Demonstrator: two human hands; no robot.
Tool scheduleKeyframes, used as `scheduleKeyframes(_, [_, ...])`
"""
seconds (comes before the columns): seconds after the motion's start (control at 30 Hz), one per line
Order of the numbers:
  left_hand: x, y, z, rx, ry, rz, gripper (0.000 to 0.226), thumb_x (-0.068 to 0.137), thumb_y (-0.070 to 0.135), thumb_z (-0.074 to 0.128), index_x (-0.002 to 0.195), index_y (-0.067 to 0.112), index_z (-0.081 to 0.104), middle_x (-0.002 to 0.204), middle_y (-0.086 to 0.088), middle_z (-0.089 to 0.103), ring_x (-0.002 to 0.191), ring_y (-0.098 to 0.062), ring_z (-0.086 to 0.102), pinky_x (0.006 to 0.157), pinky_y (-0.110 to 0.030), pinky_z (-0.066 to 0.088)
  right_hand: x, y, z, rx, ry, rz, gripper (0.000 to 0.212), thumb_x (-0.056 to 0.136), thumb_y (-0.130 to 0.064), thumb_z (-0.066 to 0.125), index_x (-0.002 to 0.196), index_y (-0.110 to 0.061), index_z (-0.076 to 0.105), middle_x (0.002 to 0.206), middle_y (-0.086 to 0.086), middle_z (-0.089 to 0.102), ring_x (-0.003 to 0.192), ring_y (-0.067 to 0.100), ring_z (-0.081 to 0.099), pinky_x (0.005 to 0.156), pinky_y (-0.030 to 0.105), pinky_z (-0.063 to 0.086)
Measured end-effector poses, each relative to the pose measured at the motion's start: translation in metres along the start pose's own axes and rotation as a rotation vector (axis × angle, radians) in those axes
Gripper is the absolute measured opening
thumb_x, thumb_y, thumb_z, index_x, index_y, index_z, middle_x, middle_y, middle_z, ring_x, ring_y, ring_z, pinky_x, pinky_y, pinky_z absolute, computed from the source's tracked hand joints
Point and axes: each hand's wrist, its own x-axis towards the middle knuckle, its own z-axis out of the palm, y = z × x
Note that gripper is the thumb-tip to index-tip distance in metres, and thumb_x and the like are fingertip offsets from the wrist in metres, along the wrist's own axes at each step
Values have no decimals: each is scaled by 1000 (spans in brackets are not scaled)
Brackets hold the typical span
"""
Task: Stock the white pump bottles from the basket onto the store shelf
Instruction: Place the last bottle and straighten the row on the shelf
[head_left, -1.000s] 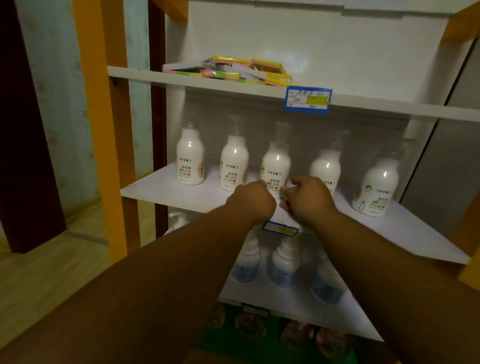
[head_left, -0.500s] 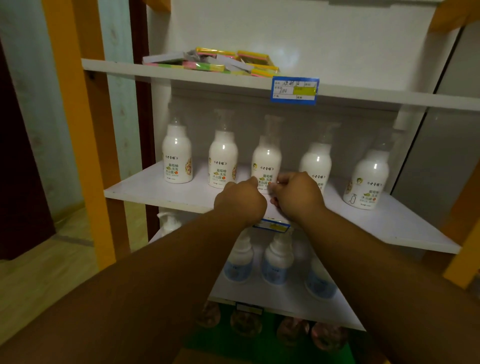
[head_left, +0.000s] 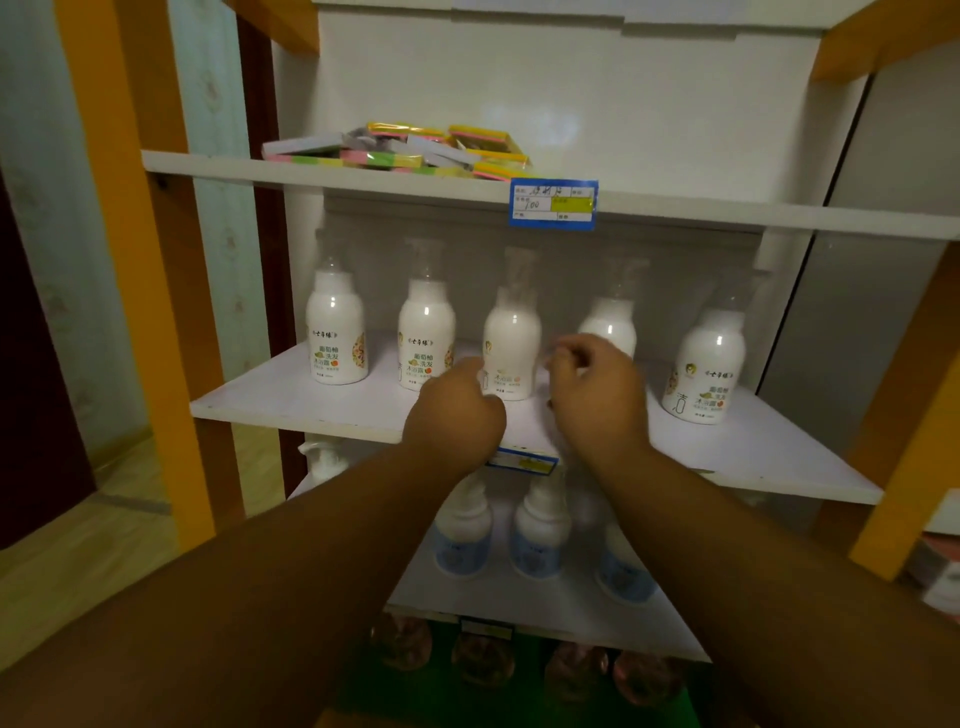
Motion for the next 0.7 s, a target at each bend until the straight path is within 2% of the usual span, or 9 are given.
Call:
scheduleKeyframes(0.07, [-14,7,-2,-59,146,143,41,93,12,50,133,21,54,127,2,62,109,-14,59,89,-22,45,-6,-6,-29,81,106,-74,13,96,-25,56,102,-26,68,88,-12,67,82,5,65,77,29,56])
scheduleKeyframes(0.1, [-20,12,-1,-69,159,221,39,94,11,49,131,22,56,125,3,62,107,-11,58,89,-20,44,-5,-5,-42,84,131,-89,12,96,-23,56,101,-27,66,86,-14,65,81,3,63,77,27,55])
scheduleKeyframes(0.17, [-22,27,6,-93,74,299,38,96,11,47,131,23,57,126,3,63,110,-11,58,95,-21,45,4,5,-63,28,151,-51,11,96,-24,57,103,-27,64,89,-14,64,84,4,63,81,29,56])
scheduleKeyframes(0.2, [-20,35,13,-105,5,287,40,97,11,46,134,22,56,130,3,62,115,-12,58,99,-22,43,10,13,-69,-27,139,-13,14,96,-26,56,107,-25,65,94,-10,66,87,8,64,84,33,56])
scheduleKeyframes(0.27, [-15,49,28,-122,-140,233,42,98,12,46,138,20,52,134,1,60,118,-16,57,95,-19,40,20,29,-74,-150,76,63,25,96,-30,55,118,-20,64,106,-2,68,96,16,65,87,38,56])
scheduleKeyframes(0.37, [-2,57,49,-23,-271,193,37,94,12,48,131,15,52,126,-6,62,106,-22,61,81,-21,45,26,49,-73,-308,-74,129,32,96,-30,55,122,-14,61,105,6,69,95,24,66,83,39,54])
scheduleKeyframes(0.47, [11,59,53,61,-313,147,40,94,12,49,134,14,50,127,-10,61,106,-25,60,88,-29,47,28,61,-66,-376,-224,167,35,94,-28,54,123,-9,61,106,9,71,96,27,66,80,33,49])
scheduleKeyframes(0.57, [15,56,54,27,-330,121,42,93,9,48,135,15,52,127,-9,63,107,-27,61,93,-33,51,31,64,-62,-385,-310,115,26,94,-29,53,111,-19,68,105,4,74,90,23,68,83,38,56])
scheduleKeyframes(0.7, [18,52,58,-33,-350,102,46,91,10,47,135,19,54,124,-7,64,107,-27,62,97,-41,52,32,66,-62,-378,-317,81,29,92,-28,53,114,-26,72,104,0,76,91,21,69,86,42,57])
